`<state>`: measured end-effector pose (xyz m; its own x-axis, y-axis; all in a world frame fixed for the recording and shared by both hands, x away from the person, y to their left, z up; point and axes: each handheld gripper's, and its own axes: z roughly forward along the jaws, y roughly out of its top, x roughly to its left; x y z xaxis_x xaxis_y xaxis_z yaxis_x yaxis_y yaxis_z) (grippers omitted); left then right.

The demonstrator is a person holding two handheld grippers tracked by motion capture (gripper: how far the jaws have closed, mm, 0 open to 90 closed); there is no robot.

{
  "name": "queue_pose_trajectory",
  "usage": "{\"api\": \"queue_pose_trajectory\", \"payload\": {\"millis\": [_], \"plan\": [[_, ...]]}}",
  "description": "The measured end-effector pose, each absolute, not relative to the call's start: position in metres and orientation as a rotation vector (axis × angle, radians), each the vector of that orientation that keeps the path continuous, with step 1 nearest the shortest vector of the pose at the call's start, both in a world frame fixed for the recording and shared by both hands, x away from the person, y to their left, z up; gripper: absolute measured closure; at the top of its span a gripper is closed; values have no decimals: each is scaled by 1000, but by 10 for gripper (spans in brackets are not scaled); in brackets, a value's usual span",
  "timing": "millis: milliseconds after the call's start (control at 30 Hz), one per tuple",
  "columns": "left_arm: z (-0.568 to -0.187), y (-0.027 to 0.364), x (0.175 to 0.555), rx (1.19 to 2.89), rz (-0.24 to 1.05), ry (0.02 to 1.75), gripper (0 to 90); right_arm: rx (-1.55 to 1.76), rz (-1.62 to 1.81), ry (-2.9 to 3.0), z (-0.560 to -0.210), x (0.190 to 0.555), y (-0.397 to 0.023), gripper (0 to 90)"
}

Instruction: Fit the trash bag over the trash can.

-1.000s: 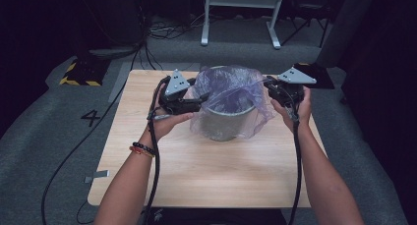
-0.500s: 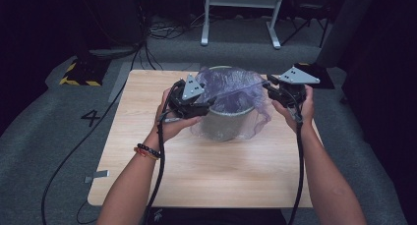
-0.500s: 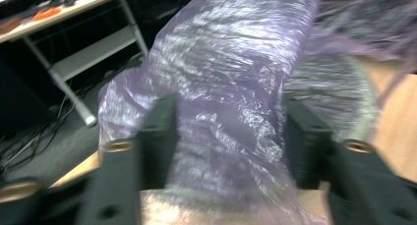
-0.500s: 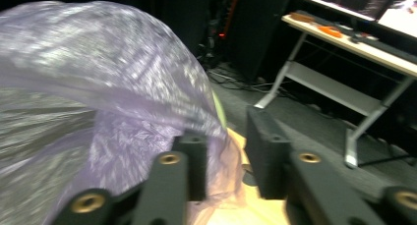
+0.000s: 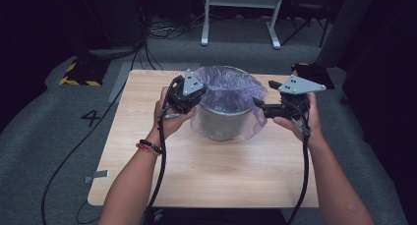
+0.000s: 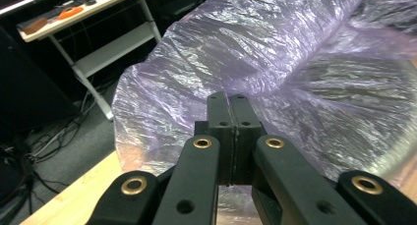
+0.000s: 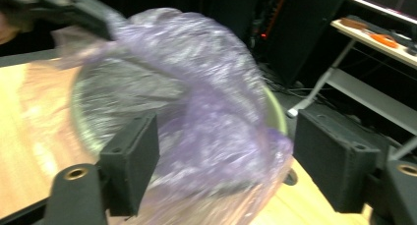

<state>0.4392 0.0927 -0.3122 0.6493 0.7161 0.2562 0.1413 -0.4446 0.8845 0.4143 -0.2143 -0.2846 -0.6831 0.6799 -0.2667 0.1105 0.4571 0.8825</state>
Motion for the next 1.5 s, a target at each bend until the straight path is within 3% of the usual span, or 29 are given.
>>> {"api": "queue_pose_trajectory", "payload": {"millis": [200, 300, 433, 500, 567, 700, 1100, 1500], "plan": [[-312, 98, 441, 1937, 794, 686, 898, 609, 1181, 2138, -299, 399, -211, 202], [-312, 102, 443, 1925, 790, 705, 898, 633, 1123, 2132, -309, 400, -213, 234], [-313, 108, 446, 1920, 783, 719, 899, 683, 1086, 2115, -320, 407, -221, 428], [-314, 110, 447, 1921, 784, 725, 898, 707, 1112, 2100, -322, 412, -228, 617], [-314, 113, 448, 1917, 778, 728, 898, 741, 1149, 2079, -322, 418, -235, 729], [-314, 120, 453, 1911, 770, 741, 898, 785, 1155, 2027, -321, 429, -243, 864], [-321, 127, 485, 1910, 784, 804, 898, 863, 1105, 1900, -315, 472, -235, 900], [-351, 132, 521, 1897, 694, 904, 897, 995, 1105, 1974, -338, 517, -237, 900]]}}
